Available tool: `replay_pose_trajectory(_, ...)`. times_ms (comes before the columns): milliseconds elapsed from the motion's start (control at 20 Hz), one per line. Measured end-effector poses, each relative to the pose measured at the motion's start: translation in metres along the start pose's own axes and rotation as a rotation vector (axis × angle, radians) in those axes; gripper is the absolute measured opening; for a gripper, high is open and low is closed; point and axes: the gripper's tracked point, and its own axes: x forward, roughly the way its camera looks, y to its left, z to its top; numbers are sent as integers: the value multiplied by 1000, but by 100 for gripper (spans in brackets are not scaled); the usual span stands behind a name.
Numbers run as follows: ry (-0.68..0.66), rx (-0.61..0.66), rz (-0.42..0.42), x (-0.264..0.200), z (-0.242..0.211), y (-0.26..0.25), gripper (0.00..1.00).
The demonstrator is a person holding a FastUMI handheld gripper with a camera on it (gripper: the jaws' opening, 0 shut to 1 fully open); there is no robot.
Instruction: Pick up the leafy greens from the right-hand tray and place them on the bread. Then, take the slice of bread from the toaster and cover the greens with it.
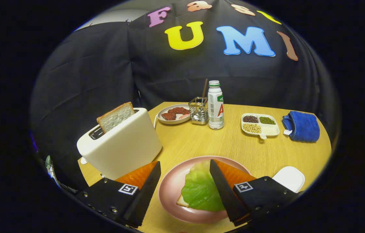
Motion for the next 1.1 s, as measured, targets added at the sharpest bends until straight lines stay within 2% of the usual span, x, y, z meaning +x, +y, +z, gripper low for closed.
replay_pose_trajectory(350, -156, -88, 59, -3, 40, 49, 93)
replay_pose_trajectory(650, -221, -146, 103, 14, 55, 96, 92)
replay_pose_trajectory(1100, -239, -172, 28, 59, 60, 108, 91)
